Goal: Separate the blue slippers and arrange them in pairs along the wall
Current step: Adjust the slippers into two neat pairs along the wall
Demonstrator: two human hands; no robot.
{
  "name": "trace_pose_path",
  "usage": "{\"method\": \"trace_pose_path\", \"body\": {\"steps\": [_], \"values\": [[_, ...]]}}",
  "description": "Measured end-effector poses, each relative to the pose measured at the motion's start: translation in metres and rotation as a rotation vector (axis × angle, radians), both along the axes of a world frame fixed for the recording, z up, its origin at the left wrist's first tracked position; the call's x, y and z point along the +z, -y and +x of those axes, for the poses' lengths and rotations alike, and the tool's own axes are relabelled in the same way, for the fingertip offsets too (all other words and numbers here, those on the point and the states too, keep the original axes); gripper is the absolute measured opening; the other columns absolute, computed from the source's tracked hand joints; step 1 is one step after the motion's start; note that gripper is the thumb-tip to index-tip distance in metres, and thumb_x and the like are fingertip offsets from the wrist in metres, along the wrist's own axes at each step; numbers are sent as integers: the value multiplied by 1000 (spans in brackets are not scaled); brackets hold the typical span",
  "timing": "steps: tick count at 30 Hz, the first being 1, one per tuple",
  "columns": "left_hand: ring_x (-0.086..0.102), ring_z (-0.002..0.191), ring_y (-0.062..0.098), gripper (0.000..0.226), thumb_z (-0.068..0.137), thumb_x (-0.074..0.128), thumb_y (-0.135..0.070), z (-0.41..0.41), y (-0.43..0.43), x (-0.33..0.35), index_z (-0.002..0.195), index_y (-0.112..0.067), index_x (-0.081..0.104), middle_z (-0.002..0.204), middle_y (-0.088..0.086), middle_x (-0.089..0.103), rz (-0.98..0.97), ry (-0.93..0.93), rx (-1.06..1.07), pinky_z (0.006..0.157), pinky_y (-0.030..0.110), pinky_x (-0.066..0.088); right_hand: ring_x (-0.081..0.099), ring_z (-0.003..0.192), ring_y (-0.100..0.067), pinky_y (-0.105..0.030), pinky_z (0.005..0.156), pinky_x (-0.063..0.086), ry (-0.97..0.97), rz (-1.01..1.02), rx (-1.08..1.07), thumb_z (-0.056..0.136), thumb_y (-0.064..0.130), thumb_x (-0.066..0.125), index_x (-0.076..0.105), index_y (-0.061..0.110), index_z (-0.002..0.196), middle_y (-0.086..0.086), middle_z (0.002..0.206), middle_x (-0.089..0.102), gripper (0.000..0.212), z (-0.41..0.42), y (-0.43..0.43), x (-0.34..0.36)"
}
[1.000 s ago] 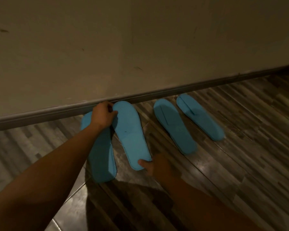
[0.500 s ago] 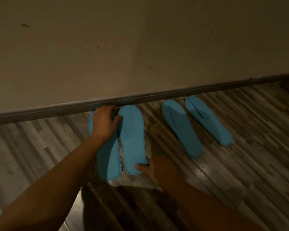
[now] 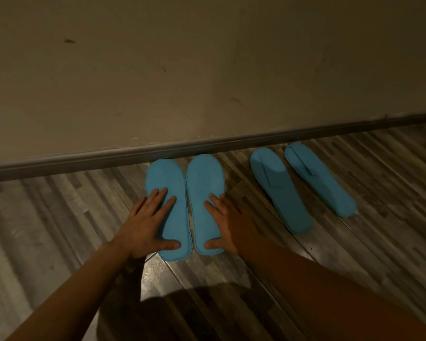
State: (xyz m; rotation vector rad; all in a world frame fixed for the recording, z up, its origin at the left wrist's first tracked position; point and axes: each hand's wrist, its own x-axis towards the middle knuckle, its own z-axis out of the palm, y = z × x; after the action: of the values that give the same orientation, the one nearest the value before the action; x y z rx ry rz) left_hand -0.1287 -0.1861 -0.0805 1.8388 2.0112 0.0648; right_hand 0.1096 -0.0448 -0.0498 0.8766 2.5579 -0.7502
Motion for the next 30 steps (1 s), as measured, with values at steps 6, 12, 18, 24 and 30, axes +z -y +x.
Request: {"method": "trace_pose_path", "body": {"steps": [6,12,18,24,30], "values": [[-10,155,23,120,68,41,-96,1,0,8,160,-28,4,168,2,-9,6,23,23,124,50,0,-3,153,-26,-56,122,15,-7,12,19,76,58,73,6,24,158,1,167,-3,110,0,0,3],[28,149,24,103,76,47,-87,12,-43,53,155,-23,31,163,3,28,142,142,116,120,46,25,12,152,-25,-51,121,21,49,71,102,82,60,66,12,24,157,0,167,8,99,33,-56,50],[64,107,25,61,81,70,-58,57,-165,114,121,-12,64,117,10,67,183,380,249,83,28,46,55,118,-27,-35,92,44,34,117,-377,79,53,74,55,17,131,-7,130,56,66,126,-131,90],[66,89,29,36,86,72,-45,119,-264,102,92,-9,67,90,11,69,28,416,363,73,33,48,58,82,-17,-27,63,39,9,-34,-830,86,43,70,58,15,93,5,82,54,32,181,-140,59],[65,76,29,44,86,71,-46,159,-276,35,83,-2,67,83,17,70,-54,398,500,71,42,55,54,62,-7,-17,48,32,-45,-239,-1127,83,45,75,49,26,65,11,64,50,37,200,-112,19]]}}
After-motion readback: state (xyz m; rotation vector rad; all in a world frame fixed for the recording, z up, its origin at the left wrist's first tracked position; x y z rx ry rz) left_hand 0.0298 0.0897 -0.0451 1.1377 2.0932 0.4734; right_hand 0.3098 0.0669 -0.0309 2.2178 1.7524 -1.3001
